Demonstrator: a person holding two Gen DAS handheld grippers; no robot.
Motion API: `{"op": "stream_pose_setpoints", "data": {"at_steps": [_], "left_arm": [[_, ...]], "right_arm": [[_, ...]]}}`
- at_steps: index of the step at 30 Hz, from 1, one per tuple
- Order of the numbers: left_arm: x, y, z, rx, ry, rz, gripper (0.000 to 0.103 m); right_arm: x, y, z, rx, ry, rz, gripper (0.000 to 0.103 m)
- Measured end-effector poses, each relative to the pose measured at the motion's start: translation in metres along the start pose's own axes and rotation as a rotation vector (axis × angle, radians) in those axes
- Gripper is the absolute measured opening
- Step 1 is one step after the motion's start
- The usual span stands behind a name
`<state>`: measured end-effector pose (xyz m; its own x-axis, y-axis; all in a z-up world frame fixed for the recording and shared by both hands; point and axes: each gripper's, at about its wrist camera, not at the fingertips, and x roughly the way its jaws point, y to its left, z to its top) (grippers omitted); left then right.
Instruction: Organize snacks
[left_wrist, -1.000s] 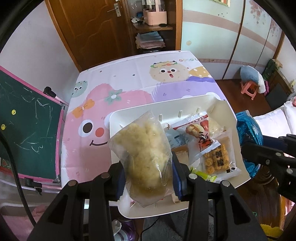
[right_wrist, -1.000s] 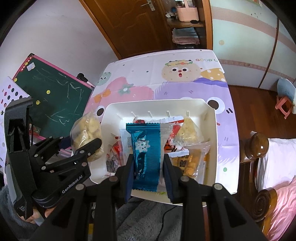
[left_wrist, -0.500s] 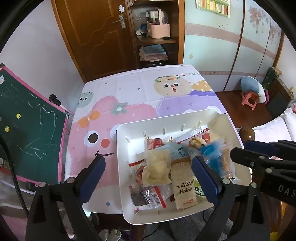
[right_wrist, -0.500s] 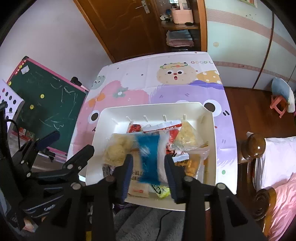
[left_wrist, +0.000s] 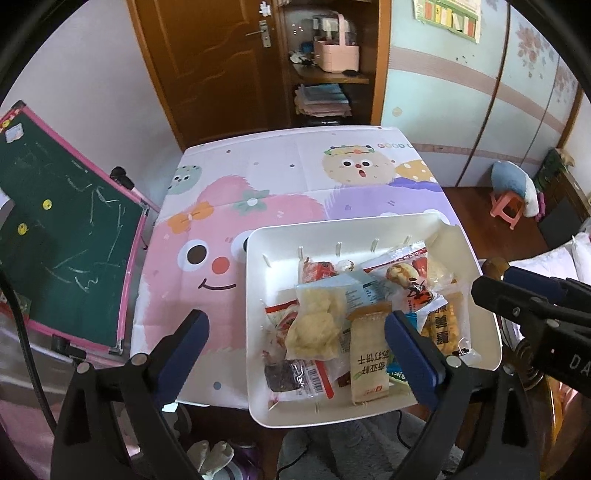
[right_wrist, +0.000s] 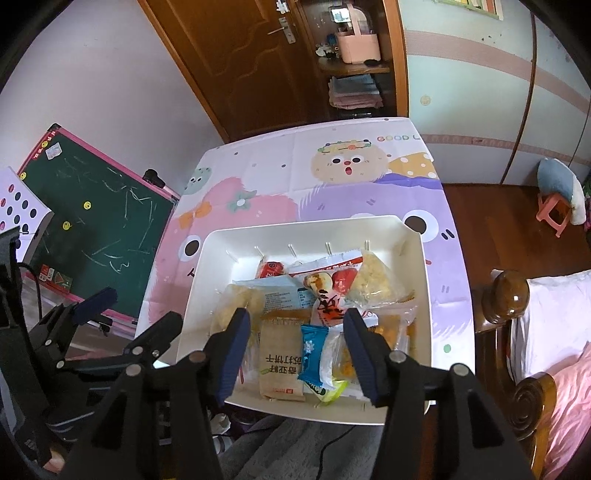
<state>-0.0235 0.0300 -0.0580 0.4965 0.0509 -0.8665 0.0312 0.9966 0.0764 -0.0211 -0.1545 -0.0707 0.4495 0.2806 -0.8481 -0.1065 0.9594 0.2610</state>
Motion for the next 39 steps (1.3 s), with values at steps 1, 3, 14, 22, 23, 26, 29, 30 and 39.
{"op": "stream_pose_setpoints", "data": {"at_steps": [1,3,14,22,23,26,29,30,39], "left_arm": [[-0.002,0.001,-0.001,-0.004,-0.004,0.001,0.095],[-0.006,0.003,-0.002,-0.010,-0.009,0.006,0.095],[-0.042,0.015,0.001,-0.049,-0.061,0.000,0.098],[-0.066,0.022,0.011,-0.068,-0.103,0.016,0.099],[-0.068,0.023,0.013,-0.071,-0.107,0.016,0.099],[-0.070,0.028,0.019,-0.089,-0.112,0.012,0.099],[-0.070,0.032,0.026,-0.096,-0.109,0.012,0.099],[-0.070,0.032,0.025,-0.096,-0.109,0.013,0.099],[-0.061,0.043,0.044,-0.088,-0.086,0.001,0.099]], "right_arm": [[-0.001,0.001,0.000,-0.002,-0.002,0.001,0.053],[-0.004,0.002,0.000,-0.003,-0.008,0.004,0.056],[-0.026,0.013,0.003,-0.039,-0.058,-0.001,0.065],[-0.059,0.023,0.014,-0.022,-0.141,-0.004,0.073],[-0.062,0.025,0.015,-0.026,-0.155,-0.012,0.073],[-0.066,0.032,0.018,-0.032,-0.178,-0.037,0.074],[-0.066,0.037,0.022,-0.027,-0.182,-0.047,0.074],[-0.066,0.039,0.023,-0.027,-0.183,-0.051,0.074],[-0.059,0.050,0.032,-0.027,-0.183,-0.080,0.074]]}}
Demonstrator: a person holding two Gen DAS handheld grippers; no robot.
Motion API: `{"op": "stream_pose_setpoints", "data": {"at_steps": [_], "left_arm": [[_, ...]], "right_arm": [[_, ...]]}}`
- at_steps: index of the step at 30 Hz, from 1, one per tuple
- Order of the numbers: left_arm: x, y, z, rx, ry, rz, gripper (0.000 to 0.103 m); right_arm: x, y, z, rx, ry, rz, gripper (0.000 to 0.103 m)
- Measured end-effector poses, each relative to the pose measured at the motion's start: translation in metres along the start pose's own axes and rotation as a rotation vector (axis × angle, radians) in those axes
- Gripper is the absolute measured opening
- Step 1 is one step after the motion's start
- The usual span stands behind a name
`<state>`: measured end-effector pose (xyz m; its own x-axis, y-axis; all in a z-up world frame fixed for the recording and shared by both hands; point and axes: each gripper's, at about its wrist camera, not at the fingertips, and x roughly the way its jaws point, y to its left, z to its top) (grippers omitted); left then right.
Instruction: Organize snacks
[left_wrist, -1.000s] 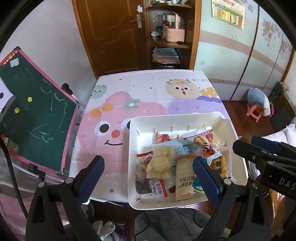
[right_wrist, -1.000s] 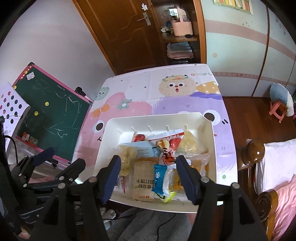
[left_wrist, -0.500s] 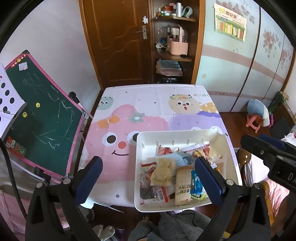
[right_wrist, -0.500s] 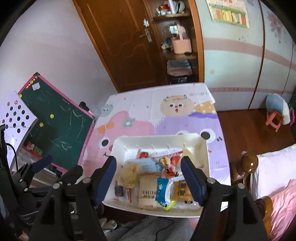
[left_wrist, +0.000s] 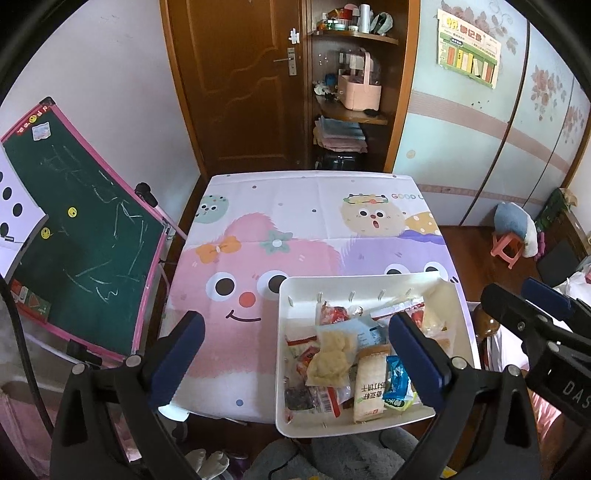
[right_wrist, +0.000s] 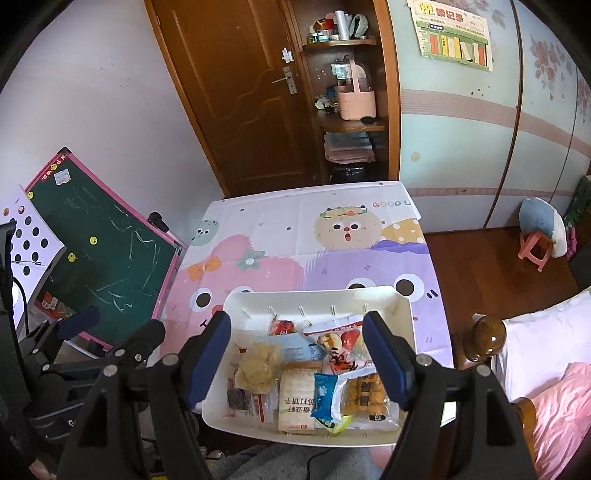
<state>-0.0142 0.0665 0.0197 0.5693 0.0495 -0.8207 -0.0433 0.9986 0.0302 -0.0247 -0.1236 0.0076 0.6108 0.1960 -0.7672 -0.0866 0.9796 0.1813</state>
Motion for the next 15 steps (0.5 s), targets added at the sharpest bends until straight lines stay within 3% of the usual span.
{"op": "stream_pose_setpoints", "data": {"at_steps": [15], "left_arm": [[0.015,0.003,0.014,0.024,0.023,-0.018,0.099]], "right_arm": [[0.010,0.006,0.008,0.021,-0.003,-0.043,0.074]]}}
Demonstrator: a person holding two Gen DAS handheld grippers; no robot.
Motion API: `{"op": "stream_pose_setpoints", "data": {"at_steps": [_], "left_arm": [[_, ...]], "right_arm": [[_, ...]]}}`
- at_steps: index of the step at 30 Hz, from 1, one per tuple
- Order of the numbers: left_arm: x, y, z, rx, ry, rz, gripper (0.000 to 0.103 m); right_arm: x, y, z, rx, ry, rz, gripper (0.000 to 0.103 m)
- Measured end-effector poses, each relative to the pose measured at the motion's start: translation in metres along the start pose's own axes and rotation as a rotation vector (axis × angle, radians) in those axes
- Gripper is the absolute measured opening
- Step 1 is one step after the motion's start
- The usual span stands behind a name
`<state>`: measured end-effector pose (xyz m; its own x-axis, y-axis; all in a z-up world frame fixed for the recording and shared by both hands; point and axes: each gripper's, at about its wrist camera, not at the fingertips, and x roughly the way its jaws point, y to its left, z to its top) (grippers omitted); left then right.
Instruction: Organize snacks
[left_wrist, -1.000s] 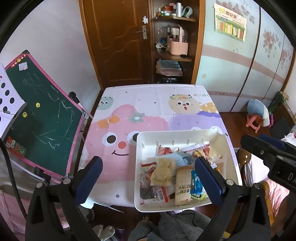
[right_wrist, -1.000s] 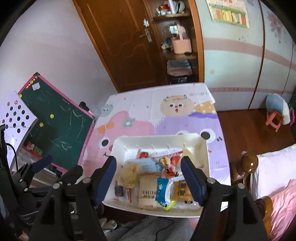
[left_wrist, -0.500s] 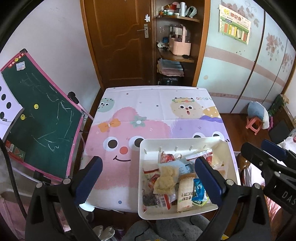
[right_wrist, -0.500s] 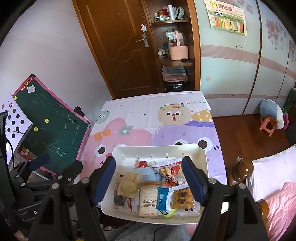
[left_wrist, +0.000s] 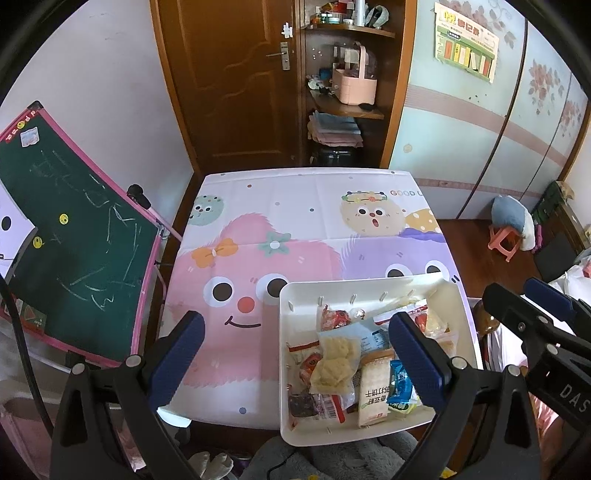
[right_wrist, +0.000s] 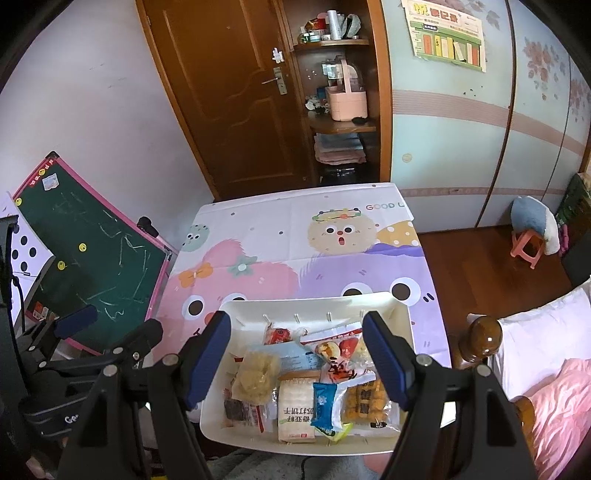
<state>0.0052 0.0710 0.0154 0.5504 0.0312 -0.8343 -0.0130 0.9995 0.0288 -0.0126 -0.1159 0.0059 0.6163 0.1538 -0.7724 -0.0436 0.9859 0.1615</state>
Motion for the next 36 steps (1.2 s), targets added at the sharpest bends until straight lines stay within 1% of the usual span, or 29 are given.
{"op": "stream_pose_setpoints", "data": {"at_steps": [25,31,36], "left_arm": [[0.005,0.000,-0.001,0.005,0.016,-0.006,0.099],[0.008,-0.002,-0.009,0.018,0.027,-0.011,0.099],[0.008,-0.001,-0.010,0.018,0.024,-0.013,0.099]], "right_arm": [[0.002,0.004,-0.002,-0.002,-0.002,-0.008,0.074],[0.002,0.004,-0.002,-0.003,-0.002,-0.008,0.074],[0.002,0.004,-0.002,-0.001,-0.003,-0.007,0.074]]}}
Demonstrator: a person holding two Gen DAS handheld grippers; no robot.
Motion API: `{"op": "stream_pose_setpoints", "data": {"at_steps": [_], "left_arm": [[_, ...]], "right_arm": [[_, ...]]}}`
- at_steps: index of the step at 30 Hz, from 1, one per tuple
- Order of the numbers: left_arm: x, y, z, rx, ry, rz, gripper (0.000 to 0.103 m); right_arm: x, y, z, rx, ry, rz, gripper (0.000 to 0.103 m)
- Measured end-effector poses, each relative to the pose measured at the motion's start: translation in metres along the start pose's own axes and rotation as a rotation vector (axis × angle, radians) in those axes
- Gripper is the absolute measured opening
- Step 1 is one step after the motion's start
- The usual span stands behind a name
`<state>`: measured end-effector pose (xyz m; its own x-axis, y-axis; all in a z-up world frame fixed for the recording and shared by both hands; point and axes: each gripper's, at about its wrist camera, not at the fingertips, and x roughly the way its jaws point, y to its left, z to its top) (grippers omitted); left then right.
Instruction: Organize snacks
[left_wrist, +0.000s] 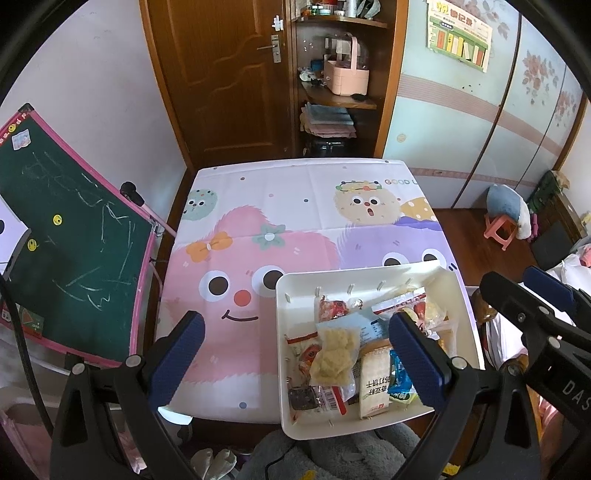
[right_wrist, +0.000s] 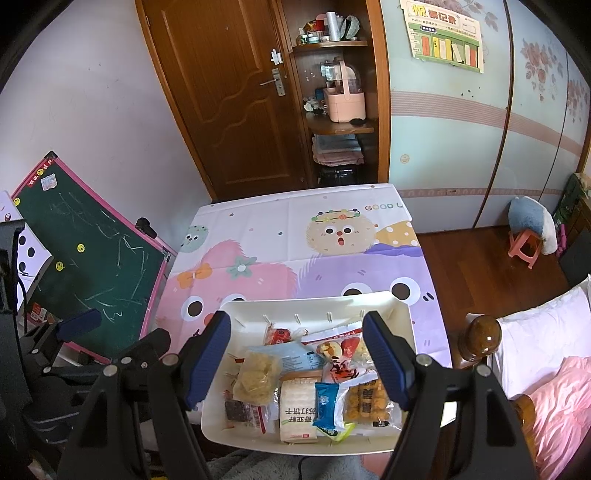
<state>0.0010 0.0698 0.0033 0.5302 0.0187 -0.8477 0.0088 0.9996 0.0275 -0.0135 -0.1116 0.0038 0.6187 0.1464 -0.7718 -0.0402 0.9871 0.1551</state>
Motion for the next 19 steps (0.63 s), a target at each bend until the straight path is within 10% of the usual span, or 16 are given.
{"op": "stream_pose_setpoints", "data": {"at_steps": [19], "left_arm": [[-0.0011,-0.0008,0.0030,0.007,0.012,-0.008,0.099]], "right_arm": [[-0.0011,0.0061,-0.0016,0.011,0.006,-0.002,0.074]]}}
